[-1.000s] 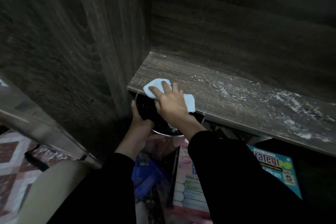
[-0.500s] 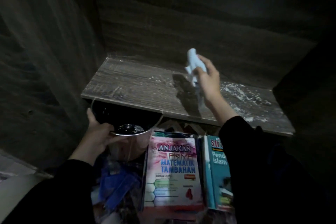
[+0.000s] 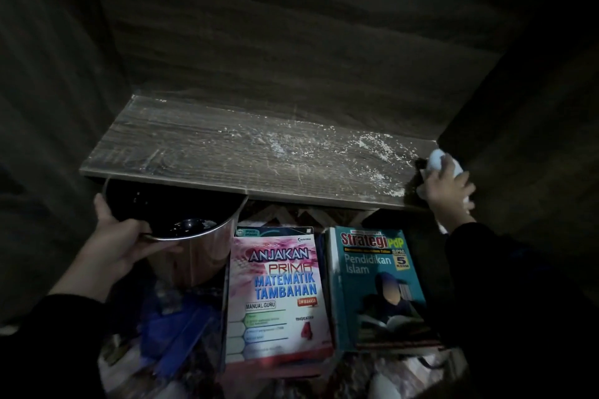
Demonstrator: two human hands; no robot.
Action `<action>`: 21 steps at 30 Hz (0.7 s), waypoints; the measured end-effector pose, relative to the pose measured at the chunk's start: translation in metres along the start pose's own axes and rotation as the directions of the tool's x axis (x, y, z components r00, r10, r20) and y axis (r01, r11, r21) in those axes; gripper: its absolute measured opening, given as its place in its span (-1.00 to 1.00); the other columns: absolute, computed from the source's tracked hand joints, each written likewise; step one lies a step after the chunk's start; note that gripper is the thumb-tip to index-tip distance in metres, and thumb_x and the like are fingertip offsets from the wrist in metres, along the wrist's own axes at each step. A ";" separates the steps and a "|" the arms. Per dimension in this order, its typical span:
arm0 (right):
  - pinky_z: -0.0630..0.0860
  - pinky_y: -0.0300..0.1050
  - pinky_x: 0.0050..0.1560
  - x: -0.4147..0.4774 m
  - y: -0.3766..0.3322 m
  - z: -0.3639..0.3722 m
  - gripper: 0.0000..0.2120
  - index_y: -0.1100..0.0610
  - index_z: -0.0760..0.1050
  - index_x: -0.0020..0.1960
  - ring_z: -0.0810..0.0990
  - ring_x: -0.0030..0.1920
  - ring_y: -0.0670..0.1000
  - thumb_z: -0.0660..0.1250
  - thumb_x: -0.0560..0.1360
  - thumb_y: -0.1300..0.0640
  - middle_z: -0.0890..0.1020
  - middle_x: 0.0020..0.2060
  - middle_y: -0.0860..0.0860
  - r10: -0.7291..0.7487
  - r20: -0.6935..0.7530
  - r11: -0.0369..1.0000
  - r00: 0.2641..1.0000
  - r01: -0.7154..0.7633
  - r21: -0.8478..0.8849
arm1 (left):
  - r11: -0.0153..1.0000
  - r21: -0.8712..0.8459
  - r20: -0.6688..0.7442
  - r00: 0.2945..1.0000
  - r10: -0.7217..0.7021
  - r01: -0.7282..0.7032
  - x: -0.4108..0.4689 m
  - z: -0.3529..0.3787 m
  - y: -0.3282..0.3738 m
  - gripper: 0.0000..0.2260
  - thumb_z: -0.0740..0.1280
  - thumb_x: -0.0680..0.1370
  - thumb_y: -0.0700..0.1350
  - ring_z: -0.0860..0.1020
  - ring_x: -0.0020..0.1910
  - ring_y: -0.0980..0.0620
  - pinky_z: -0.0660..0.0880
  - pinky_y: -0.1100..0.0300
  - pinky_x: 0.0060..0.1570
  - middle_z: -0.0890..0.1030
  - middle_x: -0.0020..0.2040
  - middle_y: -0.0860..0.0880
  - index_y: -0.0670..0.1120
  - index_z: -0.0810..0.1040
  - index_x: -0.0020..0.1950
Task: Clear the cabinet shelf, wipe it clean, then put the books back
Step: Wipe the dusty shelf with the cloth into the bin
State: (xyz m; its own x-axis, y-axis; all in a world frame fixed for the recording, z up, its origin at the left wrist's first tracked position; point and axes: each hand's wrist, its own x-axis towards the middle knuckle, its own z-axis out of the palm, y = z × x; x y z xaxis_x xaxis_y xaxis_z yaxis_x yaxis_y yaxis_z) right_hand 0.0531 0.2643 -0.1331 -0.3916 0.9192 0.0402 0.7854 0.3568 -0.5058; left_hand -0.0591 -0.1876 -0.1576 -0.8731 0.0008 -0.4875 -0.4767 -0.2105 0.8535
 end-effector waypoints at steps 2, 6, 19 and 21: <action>-0.12 0.40 0.38 -0.009 0.000 0.019 -0.51 0.03 0.09 0.54 -0.04 0.49 0.35 -0.03 0.64 -0.02 0.01 0.52 0.27 -0.017 -0.012 0.999 1.000 0.016 -0.031 | 1.000 0.003 0.008 1.000 0.004 -0.004 -0.003 0.001 0.001 -0.21 -0.05 0.45 -0.57 0.47 -0.10 -0.20 0.51 -0.07 -0.57 0.16 0.49 -0.16 0.02 -0.12 0.56; -0.17 0.48 0.36 -0.025 -0.018 0.038 -0.50 0.03 0.07 0.55 -0.12 0.49 0.37 -0.07 0.62 -0.03 -0.08 0.52 0.30 0.064 -0.047 0.998 0.997 -0.065 -0.015 | 1.000 0.003 0.017 1.000 -0.012 0.012 -0.002 0.000 0.001 -0.20 -0.04 0.46 -0.57 0.47 -0.02 -0.33 0.50 -0.15 -0.54 0.14 0.48 -0.20 0.07 -0.11 0.55; 0.36 0.45 0.11 -0.051 -0.098 0.068 -0.44 0.28 0.40 0.38 0.38 0.24 0.52 0.21 0.45 0.03 0.37 0.27 0.50 0.283 -0.227 0.958 0.932 -0.263 0.114 | 1.000 0.007 0.027 0.999 -0.022 0.022 0.001 -0.002 0.001 -0.19 0.01 0.46 -0.59 0.44 0.02 -0.38 0.54 -0.05 -0.59 0.15 0.49 -0.18 0.13 0.00 0.52; 0.16 0.43 0.29 -0.048 -0.105 0.069 -0.41 0.28 0.13 0.51 0.14 0.38 0.53 0.11 0.56 0.03 0.12 0.40 0.50 0.304 -0.188 0.948 0.934 -0.276 0.161 | 1.000 0.013 0.030 0.999 -0.018 0.018 0.003 -0.003 0.001 -0.19 0.01 0.46 -0.59 0.43 0.08 -0.41 0.54 -0.05 -0.59 0.18 0.49 -0.17 0.14 0.03 0.51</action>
State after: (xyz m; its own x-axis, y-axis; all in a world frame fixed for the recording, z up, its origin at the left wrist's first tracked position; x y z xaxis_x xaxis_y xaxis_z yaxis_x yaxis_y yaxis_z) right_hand -0.0438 0.1712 -0.1416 -0.0371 0.9983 0.0458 0.7751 0.0577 -0.6293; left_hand -0.0618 -0.1905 -0.1584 -0.8670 0.0342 -0.4972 -0.4935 -0.1975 0.8470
